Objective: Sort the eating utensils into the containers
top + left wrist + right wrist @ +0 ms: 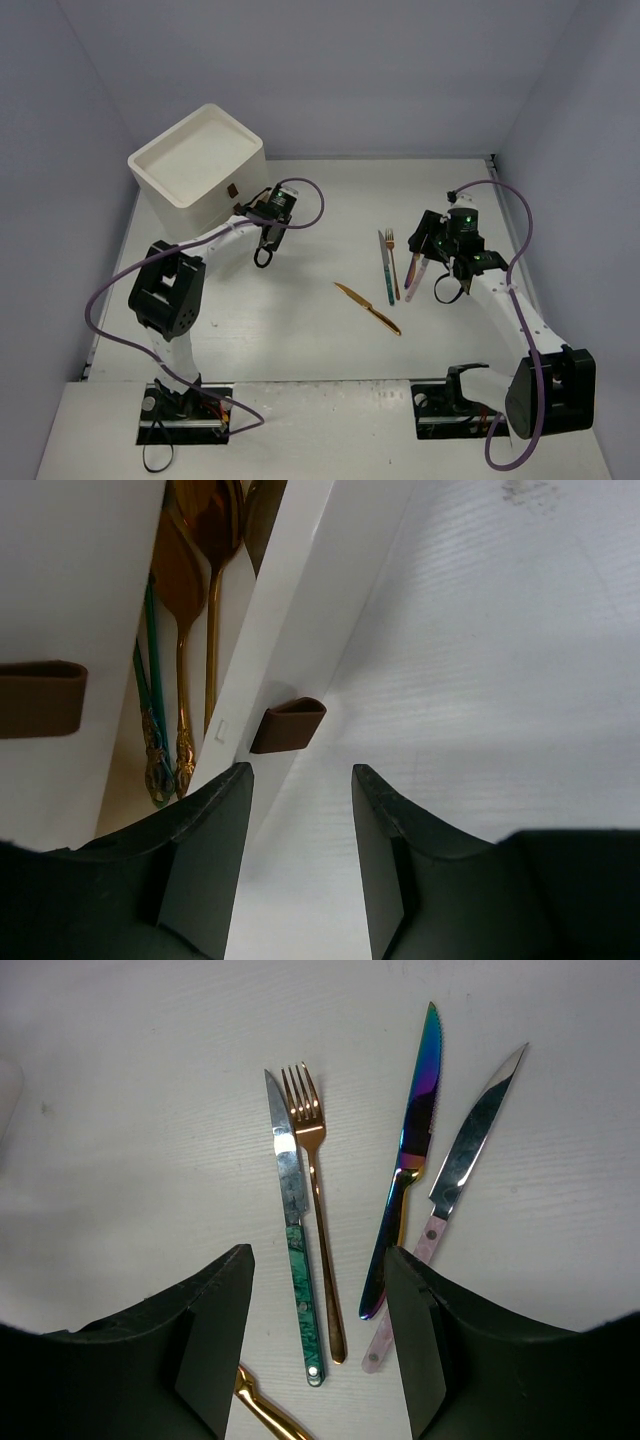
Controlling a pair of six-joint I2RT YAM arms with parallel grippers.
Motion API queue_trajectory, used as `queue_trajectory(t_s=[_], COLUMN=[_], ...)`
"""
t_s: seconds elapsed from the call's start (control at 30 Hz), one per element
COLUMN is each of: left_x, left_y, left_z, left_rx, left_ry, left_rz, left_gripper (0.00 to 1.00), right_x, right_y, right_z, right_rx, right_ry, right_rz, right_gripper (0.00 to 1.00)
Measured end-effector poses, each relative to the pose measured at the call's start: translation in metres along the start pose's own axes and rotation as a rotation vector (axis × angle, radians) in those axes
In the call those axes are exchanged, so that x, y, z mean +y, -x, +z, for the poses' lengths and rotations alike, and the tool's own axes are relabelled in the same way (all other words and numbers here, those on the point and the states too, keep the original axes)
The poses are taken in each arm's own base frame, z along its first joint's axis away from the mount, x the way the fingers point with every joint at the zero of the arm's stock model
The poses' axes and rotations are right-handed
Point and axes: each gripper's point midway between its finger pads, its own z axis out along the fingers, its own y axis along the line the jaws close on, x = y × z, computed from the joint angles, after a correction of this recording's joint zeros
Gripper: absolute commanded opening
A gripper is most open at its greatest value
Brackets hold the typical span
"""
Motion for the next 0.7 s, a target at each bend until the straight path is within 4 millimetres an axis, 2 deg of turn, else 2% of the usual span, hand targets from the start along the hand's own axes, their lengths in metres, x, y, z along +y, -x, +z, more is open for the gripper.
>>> queue_trajectory(t_s=[0.2,0.33,0.7], left_x=[0.016,0.022,0.037], left_y=[-0.001,-0.006,-0.004], left_z=[0.019,0.028,0.034], left_rx=[0.027,0.052,0.052], left_ry=[0.036,0.054,0.128], left_rz=[0.006,0.021,0.086], left_gripper=[0.42,0.46,0.60], right_x=[-0.002,-0.003,-0.003], right_y=[-0.005,-0.005,-0.006], right_z=[0.001,0.001,0.001], right_rx=[0.010,0.012,0.012], right_ry=[-0.004,-0.005,-0.005], right_rz=[-0.004,-0.005,-0.005], right_gripper=[0.52,0.52,0.53])
